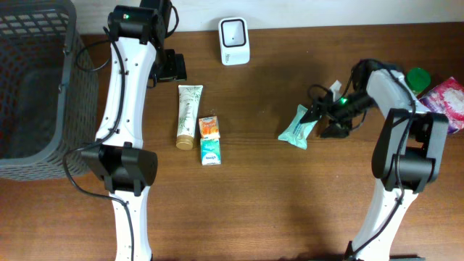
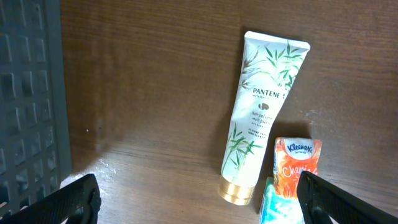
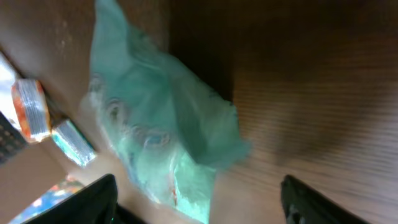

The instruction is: Scan the item barcode

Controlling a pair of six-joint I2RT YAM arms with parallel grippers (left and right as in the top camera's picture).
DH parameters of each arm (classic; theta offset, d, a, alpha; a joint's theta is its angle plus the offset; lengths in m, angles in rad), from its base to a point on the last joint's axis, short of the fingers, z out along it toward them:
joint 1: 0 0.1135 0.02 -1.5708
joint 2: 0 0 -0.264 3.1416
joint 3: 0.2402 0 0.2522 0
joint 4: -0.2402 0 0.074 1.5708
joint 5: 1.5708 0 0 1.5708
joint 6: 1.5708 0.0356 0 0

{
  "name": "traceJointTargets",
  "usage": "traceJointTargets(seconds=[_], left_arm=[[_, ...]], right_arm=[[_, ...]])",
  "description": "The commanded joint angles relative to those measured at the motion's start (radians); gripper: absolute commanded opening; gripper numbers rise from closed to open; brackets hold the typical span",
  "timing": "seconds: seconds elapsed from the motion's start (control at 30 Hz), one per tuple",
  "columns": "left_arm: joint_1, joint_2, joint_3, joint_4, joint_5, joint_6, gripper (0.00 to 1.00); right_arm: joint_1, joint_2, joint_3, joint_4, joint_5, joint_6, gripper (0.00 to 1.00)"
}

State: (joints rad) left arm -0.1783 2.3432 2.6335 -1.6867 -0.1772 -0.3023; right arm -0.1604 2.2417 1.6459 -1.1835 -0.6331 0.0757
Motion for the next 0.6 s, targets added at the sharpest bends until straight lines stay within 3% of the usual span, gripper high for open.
traceJointTargets(seconds=[0.0, 0.13, 0.3, 0.37, 0.57], left_arm=[[-0.002, -0.008, -0.001, -0.001, -0.014, 0.012, 0.99], [-0.002, -0.008, -0.001, -0.001, -0.014, 0.012, 0.99], [-0.003, -0.008, -0.001, -0.001, -0.014, 0.012, 0.99], [-0.003, -0.008, -0.001, -0.001, -0.014, 0.012, 0.99], [-0.002, -0.008, -0.001, -0.001, -0.014, 0.012, 0.99]], right_arm=[[-0.005, -0.011, -0.095, 0.103, -0.13, 0.018, 0.75], [0.006, -0.011, -0.158, 0.225, -0.209, 0.019, 0.71], [0.01, -0.01, -0.172, 0.284, -0.176, 0.019, 0.18], [0.01, -0.01, -0.172, 0.291, -0.172, 0.019, 0.05], [0.017, -0.034, -0.047, 0.191, -0.079, 0.064, 0.04]])
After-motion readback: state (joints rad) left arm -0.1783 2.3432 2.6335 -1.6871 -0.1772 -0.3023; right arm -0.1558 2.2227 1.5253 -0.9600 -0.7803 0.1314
